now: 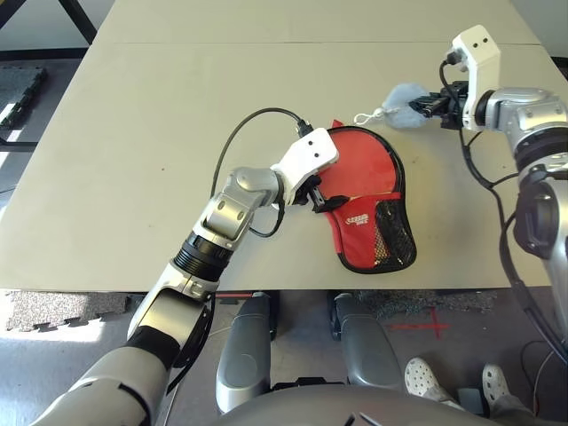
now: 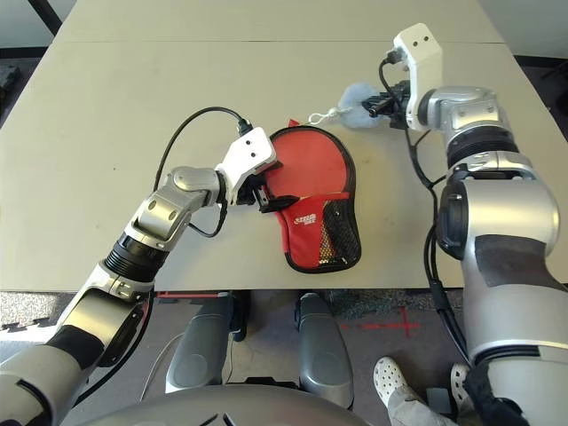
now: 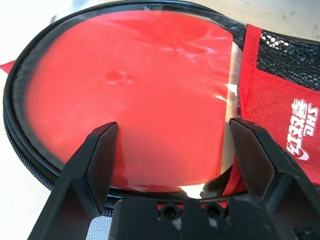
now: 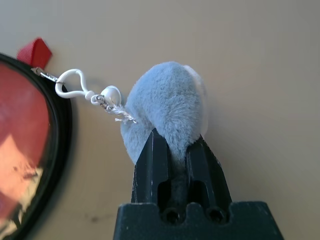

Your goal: Store the ping-pong paddle in its case and zip it.

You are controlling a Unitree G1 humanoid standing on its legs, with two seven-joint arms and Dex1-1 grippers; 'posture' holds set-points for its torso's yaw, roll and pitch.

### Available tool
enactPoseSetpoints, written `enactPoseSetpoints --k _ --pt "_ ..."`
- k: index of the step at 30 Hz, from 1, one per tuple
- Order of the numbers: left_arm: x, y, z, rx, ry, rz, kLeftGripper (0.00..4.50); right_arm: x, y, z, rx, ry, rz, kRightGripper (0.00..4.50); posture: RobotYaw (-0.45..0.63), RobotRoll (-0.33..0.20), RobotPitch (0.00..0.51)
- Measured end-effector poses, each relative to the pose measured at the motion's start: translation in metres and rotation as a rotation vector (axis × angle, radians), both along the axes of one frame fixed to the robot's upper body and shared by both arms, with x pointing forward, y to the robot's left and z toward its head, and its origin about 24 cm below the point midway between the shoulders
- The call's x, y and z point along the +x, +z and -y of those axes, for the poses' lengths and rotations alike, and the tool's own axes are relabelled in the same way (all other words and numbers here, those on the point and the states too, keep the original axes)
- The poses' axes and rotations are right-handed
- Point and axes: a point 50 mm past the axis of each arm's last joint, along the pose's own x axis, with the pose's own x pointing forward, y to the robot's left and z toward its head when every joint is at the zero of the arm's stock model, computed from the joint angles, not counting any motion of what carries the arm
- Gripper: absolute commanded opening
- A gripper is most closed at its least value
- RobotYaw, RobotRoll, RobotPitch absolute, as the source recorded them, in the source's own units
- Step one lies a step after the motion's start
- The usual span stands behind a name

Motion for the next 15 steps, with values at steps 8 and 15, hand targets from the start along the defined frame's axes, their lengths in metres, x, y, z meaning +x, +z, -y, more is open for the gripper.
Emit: enactPoseSetpoints --k 8,15 --pt "0.001 0.000 0.002 -0.005 -0.001 -0.006 4.50 -0.029 0.008 0.031 -0.070 0.160 -0.221 0.02 -0.07 0.000 0.253" --pt "0.003 -0.002 0.003 -0.005 0.000 -0.011 4.50 -0.050 0.014 0.041 -0.078 0.327 -0.395 0.02 -0.10 0.000 0.248"
